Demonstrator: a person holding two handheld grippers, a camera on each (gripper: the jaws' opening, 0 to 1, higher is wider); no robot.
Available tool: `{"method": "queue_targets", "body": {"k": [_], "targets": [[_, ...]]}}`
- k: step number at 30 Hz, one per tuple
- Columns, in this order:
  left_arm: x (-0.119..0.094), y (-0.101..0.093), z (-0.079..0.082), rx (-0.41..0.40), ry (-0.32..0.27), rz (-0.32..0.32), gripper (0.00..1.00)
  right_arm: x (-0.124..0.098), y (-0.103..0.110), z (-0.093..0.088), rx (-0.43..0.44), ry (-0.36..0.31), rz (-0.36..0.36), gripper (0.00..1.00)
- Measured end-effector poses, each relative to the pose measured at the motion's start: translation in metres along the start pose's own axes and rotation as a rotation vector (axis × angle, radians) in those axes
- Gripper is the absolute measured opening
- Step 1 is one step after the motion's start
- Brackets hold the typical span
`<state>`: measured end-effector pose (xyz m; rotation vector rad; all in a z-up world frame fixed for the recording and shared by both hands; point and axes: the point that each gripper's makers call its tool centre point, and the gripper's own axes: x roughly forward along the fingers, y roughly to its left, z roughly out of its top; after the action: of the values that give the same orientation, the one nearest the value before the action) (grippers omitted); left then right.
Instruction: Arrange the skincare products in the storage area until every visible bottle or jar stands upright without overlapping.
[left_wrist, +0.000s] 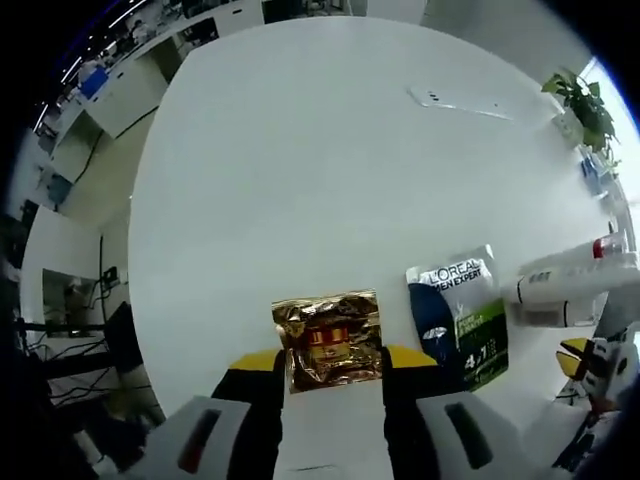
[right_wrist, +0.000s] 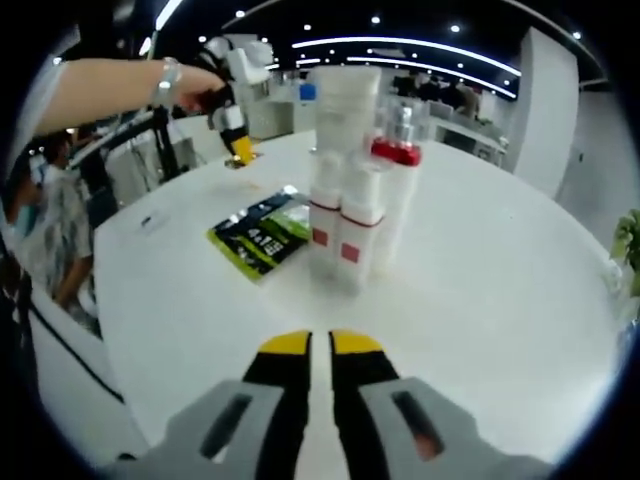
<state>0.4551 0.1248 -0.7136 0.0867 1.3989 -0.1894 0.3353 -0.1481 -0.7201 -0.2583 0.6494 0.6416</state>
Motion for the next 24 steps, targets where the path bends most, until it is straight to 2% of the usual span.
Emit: {"method": "queue_targets", "body": {"k": [4,12,19,22,24], "targets": [[0.003,-0.008,-0.003,-0.018,-0.015,-0.038,0.39,0.001,0.004,0.002,-0.011,-0.002,0.012,0.06],[0.013,-0.02,-0.004,-0.033,-0.017,-0.057,0.39,0.001,0.005,-0.001,-0.024,0.01,0.021,0.06],[0.028,-0.021,-0.002,-0.046,-0.012,-0.031,0.4,0.002,0.006,-0.002,-0.026,0.013,0.022,0.06],[0.036,-0.028,-0.003,-0.07,0.001,-0.047,0.4,0.002,0.006,-0.002,-0.026,0.014,0.022,0.06],[0.039,-0.029,-0.003,-0.068,0.002,-0.03,0.4,0.002,0.006,-0.002,-0.025,0.011,0.02,0.06]]}}
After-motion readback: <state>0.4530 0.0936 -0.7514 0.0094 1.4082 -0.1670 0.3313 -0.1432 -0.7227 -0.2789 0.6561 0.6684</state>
